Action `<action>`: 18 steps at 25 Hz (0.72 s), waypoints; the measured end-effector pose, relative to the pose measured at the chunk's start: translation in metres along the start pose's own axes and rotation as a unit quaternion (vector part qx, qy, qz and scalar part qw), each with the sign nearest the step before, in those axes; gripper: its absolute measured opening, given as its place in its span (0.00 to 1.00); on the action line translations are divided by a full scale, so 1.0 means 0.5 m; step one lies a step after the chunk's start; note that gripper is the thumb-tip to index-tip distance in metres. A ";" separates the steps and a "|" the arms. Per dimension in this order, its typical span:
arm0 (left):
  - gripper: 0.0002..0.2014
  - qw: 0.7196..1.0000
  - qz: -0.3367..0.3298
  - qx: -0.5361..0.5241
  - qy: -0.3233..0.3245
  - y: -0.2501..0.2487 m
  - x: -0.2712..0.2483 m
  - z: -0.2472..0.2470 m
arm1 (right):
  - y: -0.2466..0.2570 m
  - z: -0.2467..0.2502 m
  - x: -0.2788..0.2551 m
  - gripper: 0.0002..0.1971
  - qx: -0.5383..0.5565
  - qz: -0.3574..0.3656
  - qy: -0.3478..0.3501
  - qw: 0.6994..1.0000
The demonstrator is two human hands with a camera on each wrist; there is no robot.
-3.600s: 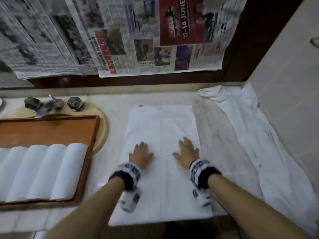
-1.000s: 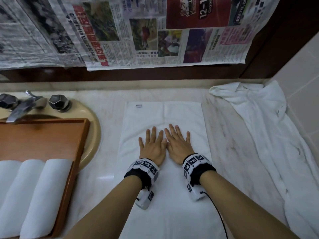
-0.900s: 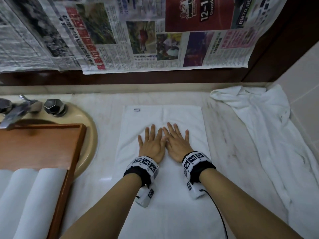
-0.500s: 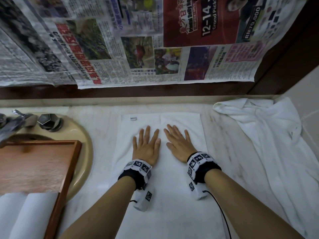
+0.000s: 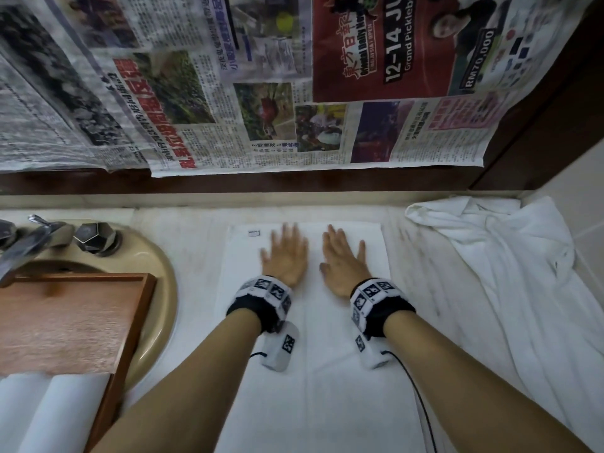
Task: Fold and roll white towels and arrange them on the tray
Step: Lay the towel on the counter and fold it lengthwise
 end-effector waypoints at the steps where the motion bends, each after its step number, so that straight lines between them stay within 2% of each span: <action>1: 0.26 0.998 -0.057 0.019 0.035 -0.031 0.002 -0.026 | 0.020 -0.011 0.003 0.32 0.005 0.032 0.008 0.999; 2: 0.26 0.994 -0.084 0.037 0.059 -0.041 0.005 -0.041 | 0.024 -0.017 0.011 0.32 0.006 0.046 0.013 0.999; 4: 0.25 0.991 -0.082 0.095 0.056 -0.006 0.022 -0.040 | -0.002 -0.016 0.031 0.31 -0.008 0.021 0.012 1.000; 6: 0.26 0.990 -0.056 0.127 0.037 0.050 0.032 -0.013 | -0.037 -0.009 0.039 0.31 -0.008 -0.015 0.017 1.000; 12: 0.26 0.989 0.003 0.149 0.003 0.160 0.029 0.068 | -0.100 0.011 0.030 0.31 0.011 -0.048 0.008 0.999; 16: 0.27 0.985 0.041 0.168 -0.024 0.205 0.018 0.080 | -0.128 0.009 0.024 0.33 0.020 -0.101 0.002 0.995; 18: 0.28 0.982 0.054 0.180 -0.018 0.203 0.017 0.088 | -0.127 0.021 0.027 0.34 0.016 -0.124 0.023 0.992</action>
Point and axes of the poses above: each hand's wrist, its own x-axis towards the middle knuckle, its own z-axis out of the back of the hand, y = z × x, the point moved 3 cm from there along x, towards the middle knuckle, and after that the axes turned 13 degrees about y, right-handed, at the moved point
